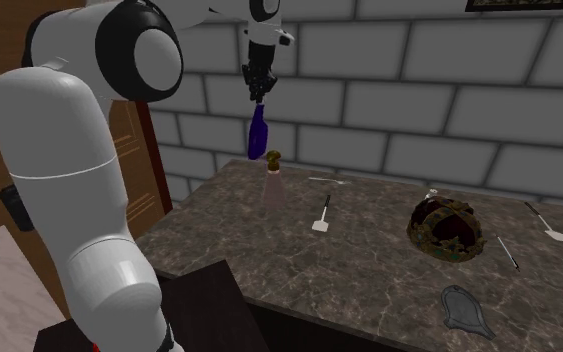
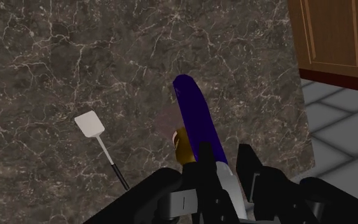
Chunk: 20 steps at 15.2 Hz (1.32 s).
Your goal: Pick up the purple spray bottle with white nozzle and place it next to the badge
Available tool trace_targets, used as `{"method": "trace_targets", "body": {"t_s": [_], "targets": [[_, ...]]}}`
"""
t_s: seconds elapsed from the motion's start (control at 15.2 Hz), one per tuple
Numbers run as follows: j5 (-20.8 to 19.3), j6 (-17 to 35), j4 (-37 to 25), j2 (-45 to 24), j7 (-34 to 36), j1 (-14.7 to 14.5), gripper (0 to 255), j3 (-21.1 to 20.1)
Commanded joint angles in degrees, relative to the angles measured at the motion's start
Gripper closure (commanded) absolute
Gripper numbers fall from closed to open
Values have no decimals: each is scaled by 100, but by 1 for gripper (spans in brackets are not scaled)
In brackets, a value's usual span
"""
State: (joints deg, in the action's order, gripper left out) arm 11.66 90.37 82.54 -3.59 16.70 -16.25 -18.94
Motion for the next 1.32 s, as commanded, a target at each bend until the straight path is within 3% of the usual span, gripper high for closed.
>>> {"method": "trace_targets", "body": {"t_s": [0.0,0.59,1.25], "targets": [[41,-22,89,84,-140,80,255,65],[249,344,1300,649,-1491,698,255,681],[215,637,1908,646,-2864,1292,255,1354]]}}
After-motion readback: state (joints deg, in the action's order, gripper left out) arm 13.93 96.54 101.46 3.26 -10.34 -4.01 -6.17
